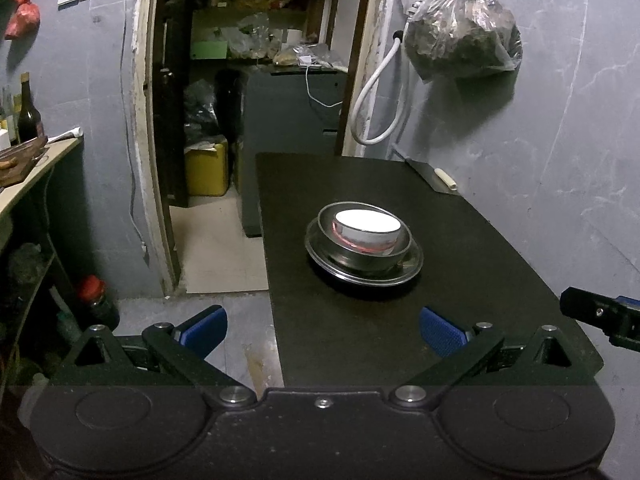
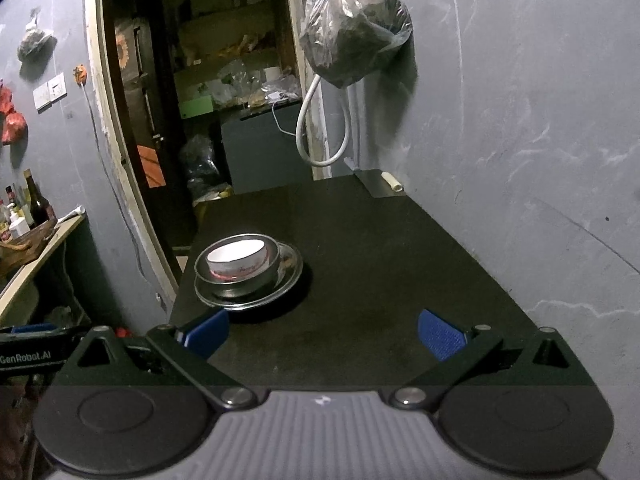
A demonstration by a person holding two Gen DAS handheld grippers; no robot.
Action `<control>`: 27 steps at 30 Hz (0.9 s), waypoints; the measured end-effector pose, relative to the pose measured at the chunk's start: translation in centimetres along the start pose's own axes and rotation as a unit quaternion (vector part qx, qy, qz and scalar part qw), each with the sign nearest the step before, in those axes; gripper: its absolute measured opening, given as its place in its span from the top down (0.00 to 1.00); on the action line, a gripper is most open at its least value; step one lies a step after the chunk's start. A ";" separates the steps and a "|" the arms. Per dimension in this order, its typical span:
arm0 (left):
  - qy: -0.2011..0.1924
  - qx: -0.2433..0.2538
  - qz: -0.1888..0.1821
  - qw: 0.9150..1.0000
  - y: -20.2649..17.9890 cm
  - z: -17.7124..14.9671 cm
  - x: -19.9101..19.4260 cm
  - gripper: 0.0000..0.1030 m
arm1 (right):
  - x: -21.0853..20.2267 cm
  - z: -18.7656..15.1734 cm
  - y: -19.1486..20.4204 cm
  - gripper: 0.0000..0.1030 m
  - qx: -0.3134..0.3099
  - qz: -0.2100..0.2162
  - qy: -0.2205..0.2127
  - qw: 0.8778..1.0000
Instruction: Organize plates and bowls
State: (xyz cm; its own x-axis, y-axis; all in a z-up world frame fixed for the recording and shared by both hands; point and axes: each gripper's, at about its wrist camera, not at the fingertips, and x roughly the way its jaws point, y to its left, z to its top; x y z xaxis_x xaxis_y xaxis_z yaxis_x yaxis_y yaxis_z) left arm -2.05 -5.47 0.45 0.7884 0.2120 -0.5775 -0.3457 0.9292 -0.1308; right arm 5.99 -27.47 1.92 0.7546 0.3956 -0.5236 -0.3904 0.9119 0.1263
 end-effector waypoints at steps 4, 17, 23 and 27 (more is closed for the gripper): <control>0.004 0.000 0.002 1.000 0.1 0.2 0.4 0.01 | 0.4 0.0 0.3 0.00 -0.002 0.001 0.004 1.000; 0.010 0.002 0.002 1.000 0.1 0.4 1.1 0.01 | 1.1 0.1 0.2 0.00 0.001 -0.003 0.013 1.000; 0.012 0.004 0.002 1.000 0.1 0.4 1.3 0.01 | 1.2 0.0 0.2 0.00 0.003 -0.004 0.019 1.000; 0.012 0.004 0.002 1.000 0.1 0.4 1.4 0.01 | 1.4 -0.2 0.2 0.00 0.005 -0.003 0.025 1.000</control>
State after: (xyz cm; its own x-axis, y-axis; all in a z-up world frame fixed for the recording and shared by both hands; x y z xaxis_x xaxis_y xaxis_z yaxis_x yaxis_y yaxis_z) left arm -0.83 -4.98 -0.04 0.7741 0.2081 -0.5979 -0.3447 0.9307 -0.1222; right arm 6.86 -26.78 1.10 0.7291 0.3839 -0.5666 -0.3802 0.9156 0.1311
